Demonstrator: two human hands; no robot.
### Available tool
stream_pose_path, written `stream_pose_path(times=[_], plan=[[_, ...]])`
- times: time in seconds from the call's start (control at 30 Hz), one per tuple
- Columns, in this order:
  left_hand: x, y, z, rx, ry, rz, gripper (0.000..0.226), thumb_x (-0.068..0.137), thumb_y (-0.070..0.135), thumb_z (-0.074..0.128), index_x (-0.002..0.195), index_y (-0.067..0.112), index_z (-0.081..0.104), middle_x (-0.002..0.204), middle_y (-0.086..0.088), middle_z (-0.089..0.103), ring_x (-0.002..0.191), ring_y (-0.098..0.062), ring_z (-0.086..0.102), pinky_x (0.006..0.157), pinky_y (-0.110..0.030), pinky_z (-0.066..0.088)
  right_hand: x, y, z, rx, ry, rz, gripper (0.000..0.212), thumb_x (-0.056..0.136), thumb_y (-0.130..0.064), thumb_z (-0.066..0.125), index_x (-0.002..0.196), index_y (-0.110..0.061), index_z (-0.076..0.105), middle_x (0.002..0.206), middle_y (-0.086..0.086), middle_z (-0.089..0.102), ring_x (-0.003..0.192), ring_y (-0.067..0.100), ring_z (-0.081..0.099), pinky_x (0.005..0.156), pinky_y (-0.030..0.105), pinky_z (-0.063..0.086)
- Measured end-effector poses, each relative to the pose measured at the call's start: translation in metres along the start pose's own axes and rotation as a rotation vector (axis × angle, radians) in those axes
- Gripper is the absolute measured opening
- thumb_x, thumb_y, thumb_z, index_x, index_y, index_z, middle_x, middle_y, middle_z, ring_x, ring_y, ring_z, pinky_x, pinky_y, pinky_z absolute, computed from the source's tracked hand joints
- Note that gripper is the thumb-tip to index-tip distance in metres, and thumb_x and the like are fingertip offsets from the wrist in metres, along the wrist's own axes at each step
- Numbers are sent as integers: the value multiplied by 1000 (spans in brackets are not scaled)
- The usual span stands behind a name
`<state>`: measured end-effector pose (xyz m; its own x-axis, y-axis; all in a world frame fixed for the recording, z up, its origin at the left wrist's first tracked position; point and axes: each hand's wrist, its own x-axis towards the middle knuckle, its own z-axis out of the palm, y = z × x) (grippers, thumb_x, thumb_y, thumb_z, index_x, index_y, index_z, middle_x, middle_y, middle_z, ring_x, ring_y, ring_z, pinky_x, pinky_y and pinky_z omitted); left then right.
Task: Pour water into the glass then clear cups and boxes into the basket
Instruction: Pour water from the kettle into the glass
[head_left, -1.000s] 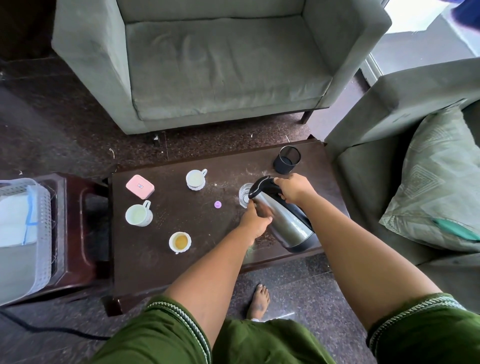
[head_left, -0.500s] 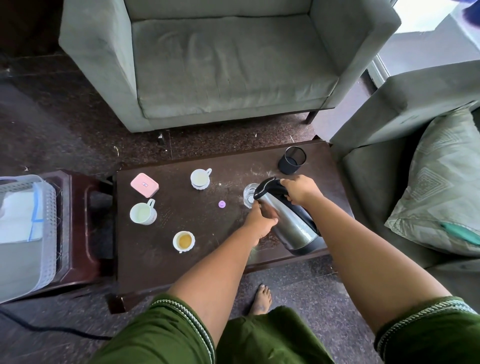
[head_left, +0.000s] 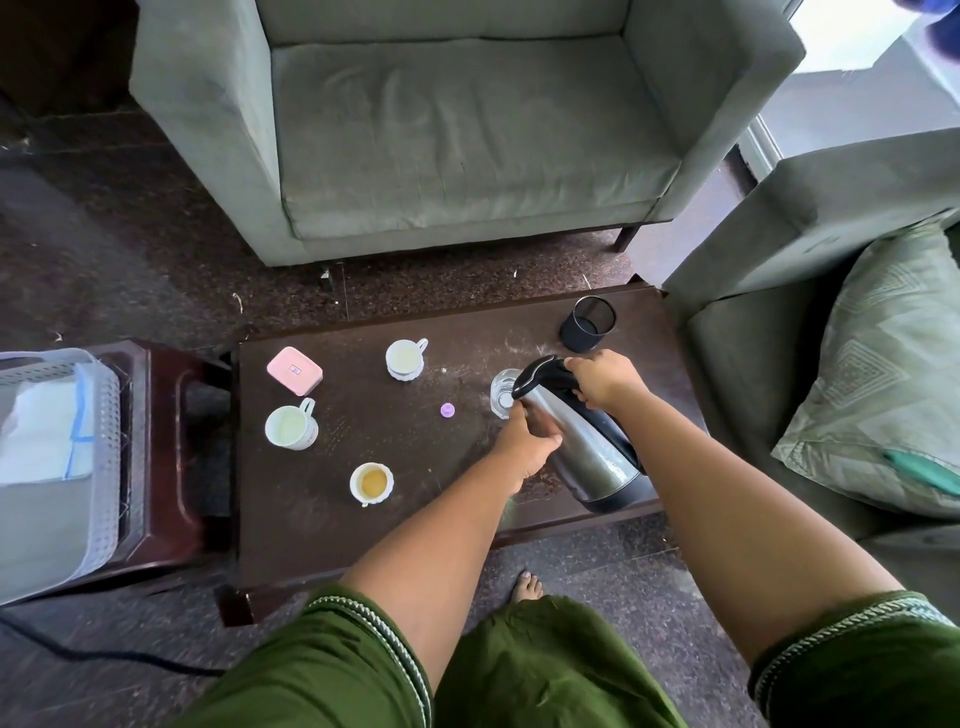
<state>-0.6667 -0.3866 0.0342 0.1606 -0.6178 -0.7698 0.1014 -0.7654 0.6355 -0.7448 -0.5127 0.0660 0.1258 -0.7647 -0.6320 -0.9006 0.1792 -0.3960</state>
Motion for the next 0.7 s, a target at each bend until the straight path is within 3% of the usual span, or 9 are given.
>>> stream_pose_path(times=[0.2,0.43,0.7], plan=[[-1,-1,1,-7,4,30,81,91,18,63,154,20,11,153,-6,33,139,-24,35,109,-35,33,7,2,5,98,39,12,27,83,-38,51,87,-12,59,87,11,62,79,24,58,90,47,56],[-2,-2,0,-12,3,28,83,92,19,62,154,21,8,155,-6,31,141,-25,34,110,-37,33,7,3,5,133,36,23,47,79,-41,51,105,-5,65,88,10,63,80,23,60,90,47,56],[-2,-1,-1,-13,4,20,82,92,18,62,154,23,8,154,-6,32,139,-26,35,108,-36,34,-2,-5,5,191,43,75,46,80,-40,52,107,-6,66,104,18,70,100,35,68,88,45,57]])
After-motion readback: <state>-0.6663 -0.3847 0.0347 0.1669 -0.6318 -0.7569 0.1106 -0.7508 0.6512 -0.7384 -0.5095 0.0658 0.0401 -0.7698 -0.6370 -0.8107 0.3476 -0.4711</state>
